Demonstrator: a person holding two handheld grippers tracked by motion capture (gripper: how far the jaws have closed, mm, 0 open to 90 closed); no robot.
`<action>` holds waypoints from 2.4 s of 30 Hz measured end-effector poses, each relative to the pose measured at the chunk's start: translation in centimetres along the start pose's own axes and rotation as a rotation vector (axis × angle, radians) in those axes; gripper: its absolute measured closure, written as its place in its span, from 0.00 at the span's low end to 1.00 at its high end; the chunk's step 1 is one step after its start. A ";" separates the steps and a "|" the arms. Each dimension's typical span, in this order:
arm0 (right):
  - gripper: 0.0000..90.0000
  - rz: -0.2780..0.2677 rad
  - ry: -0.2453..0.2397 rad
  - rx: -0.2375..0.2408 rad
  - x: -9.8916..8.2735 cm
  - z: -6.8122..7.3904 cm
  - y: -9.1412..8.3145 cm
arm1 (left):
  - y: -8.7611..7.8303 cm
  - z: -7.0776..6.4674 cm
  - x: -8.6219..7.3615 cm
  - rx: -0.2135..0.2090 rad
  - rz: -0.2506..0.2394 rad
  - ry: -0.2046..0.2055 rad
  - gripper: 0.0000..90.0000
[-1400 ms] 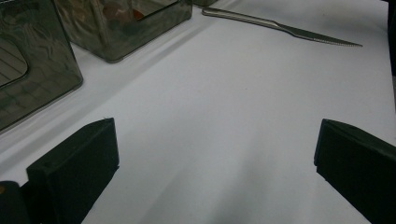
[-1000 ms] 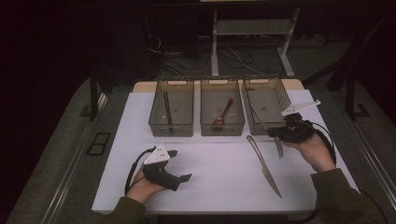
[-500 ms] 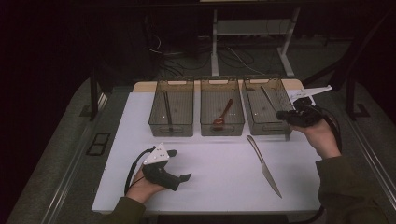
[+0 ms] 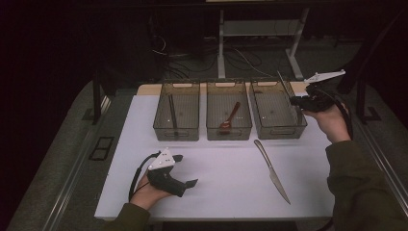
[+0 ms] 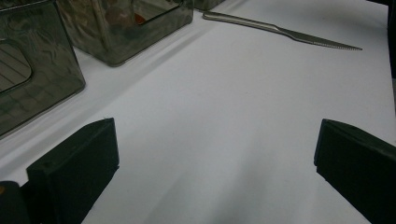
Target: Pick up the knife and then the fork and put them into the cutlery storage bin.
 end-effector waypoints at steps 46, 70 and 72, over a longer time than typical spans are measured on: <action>0.60 0.093 0.075 -0.008 -2.7 -2.9 6.3 | 0.2 -0.2 -0.1 -0.006 0.008 0.007 0.00; 0.40 -0.011 0.062 0.120 -3.4 3.2 -1.3 | 0.1 -0.3 0.0 -0.008 0.003 0.008 0.00; 0.40 -0.008 0.050 0.133 -3.7 3.8 -1.5 | 0.1 -0.3 0.0 -0.009 0.005 0.010 0.00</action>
Point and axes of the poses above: each handheld gripper's, and its own axes: y roughly forward along the jaws, x roughly out of its top, z roughly to its left, the point moved 5 cm from there along y, roughly forward along the jaws, and after that the axes turned 5 degrees about x, right-handed, at the moved point
